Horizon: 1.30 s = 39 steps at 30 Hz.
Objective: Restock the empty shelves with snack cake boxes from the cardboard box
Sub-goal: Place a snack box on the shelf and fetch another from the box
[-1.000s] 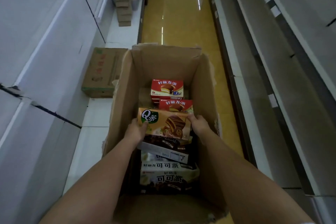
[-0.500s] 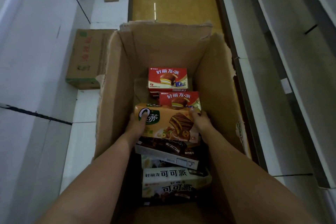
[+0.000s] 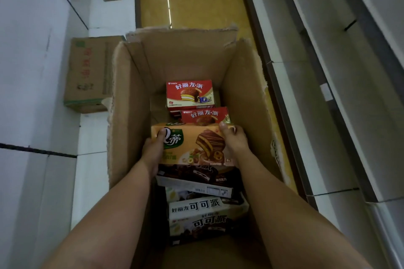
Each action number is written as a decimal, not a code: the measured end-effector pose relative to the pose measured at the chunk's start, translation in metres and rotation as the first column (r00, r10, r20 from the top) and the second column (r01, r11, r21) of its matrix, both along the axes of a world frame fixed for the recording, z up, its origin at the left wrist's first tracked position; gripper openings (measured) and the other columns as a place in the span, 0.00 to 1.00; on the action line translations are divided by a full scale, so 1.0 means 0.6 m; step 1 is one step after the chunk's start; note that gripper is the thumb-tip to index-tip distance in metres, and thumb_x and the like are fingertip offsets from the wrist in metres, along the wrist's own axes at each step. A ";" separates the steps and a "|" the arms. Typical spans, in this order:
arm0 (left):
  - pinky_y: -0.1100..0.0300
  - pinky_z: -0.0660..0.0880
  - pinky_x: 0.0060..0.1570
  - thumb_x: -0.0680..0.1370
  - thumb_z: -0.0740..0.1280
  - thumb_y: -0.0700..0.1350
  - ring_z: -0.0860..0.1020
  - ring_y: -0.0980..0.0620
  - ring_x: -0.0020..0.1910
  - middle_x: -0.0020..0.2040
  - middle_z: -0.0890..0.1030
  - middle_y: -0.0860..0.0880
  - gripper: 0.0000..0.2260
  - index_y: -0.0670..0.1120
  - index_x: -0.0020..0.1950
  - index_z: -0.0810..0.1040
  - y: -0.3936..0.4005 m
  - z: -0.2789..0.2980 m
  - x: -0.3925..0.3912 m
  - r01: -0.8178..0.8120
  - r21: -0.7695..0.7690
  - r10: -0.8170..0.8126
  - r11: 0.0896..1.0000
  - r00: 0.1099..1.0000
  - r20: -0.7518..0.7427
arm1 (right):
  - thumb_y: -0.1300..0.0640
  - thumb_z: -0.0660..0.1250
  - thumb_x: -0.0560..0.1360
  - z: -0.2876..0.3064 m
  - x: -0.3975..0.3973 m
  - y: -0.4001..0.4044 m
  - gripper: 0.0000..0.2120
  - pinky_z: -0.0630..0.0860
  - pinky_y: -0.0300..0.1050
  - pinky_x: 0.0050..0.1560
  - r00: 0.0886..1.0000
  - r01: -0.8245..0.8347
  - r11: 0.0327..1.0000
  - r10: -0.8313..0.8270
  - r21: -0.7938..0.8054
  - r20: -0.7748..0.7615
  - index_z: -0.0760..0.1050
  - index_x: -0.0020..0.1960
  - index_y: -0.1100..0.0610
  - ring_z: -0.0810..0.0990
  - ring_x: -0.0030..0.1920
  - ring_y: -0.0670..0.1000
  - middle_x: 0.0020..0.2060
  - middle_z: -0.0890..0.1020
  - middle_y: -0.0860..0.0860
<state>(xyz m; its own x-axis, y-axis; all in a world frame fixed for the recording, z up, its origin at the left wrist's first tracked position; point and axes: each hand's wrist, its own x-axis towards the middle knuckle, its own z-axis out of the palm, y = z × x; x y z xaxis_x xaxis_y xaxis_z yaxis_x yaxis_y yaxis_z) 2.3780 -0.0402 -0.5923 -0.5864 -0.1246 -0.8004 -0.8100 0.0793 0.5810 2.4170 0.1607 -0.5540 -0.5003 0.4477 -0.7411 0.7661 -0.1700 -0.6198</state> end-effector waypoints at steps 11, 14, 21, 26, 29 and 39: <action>0.49 0.75 0.49 0.74 0.67 0.62 0.77 0.41 0.56 0.60 0.75 0.40 0.35 0.40 0.71 0.62 0.021 0.178 0.014 -0.038 -0.050 0.031 0.998 0.988 -0.150 | 0.38 0.67 0.73 0.148 0.044 0.010 0.20 0.78 0.57 0.57 0.975 0.110 0.994 -0.105 0.014 -0.198 0.69 0.55 0.51 0.81 0.52 0.56 0.53 0.80 0.56; 0.55 0.74 0.38 0.75 0.66 0.61 0.77 0.46 0.44 0.54 0.77 0.43 0.28 0.41 0.64 0.67 0.031 0.233 0.041 -0.028 -0.035 0.019 0.999 0.974 -0.228 | 0.39 0.67 0.73 0.195 0.069 0.017 0.22 0.80 0.56 0.53 0.968 0.108 0.994 -0.106 -0.004 -0.229 0.68 0.57 0.53 0.83 0.48 0.55 0.50 0.81 0.55; 0.43 0.78 0.52 0.70 0.68 0.67 0.82 0.43 0.46 0.48 0.83 0.45 0.24 0.49 0.54 0.75 0.063 0.338 0.117 -0.031 0.021 0.036 0.999 0.934 -0.355 | 0.37 0.63 0.75 0.303 0.151 0.053 0.23 0.79 0.51 0.51 0.937 0.079 0.992 -0.040 0.099 -0.347 0.69 0.59 0.54 0.81 0.48 0.53 0.51 0.80 0.53; 0.57 0.75 0.36 0.74 0.67 0.60 0.80 0.49 0.41 0.44 0.81 0.47 0.19 0.48 0.57 0.73 0.121 0.401 0.192 0.034 0.052 -0.007 0.998 0.893 -0.450 | 0.40 0.63 0.76 0.356 0.251 0.094 0.17 0.79 0.49 0.49 0.896 0.182 0.980 -0.133 0.076 -0.423 0.72 0.55 0.52 0.81 0.46 0.52 0.47 0.81 0.52; 0.56 0.75 0.38 0.75 0.67 0.60 0.80 0.48 0.40 0.43 0.80 0.47 0.18 0.49 0.57 0.72 0.163 0.431 0.236 0.128 0.069 -0.082 0.989 0.881 -0.466 | 0.40 0.64 0.76 0.381 0.319 0.124 0.14 0.80 0.53 0.52 0.870 0.257 0.964 -0.198 0.072 -0.451 0.72 0.51 0.50 0.82 0.47 0.54 0.48 0.81 0.54; 0.57 0.75 0.36 0.76 0.65 0.60 0.81 0.47 0.41 0.44 0.82 0.46 0.15 0.48 0.51 0.73 0.333 0.505 0.362 0.557 0.145 -0.414 0.818 0.745 -0.523 | 0.35 0.65 0.72 0.459 0.542 0.229 0.24 0.77 0.58 0.57 0.709 0.603 0.789 -0.463 0.117 -0.532 0.72 0.56 0.53 0.82 0.50 0.57 0.51 0.81 0.55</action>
<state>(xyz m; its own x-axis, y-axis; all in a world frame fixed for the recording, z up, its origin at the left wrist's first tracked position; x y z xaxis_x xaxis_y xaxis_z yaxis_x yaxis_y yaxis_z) 2.5950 0.1597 -0.2894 -0.8004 0.4605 -0.3839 -0.3457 0.1687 0.9231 2.7421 0.2983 -0.2787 -0.3555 0.8841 -0.3034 0.2143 -0.2389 -0.9471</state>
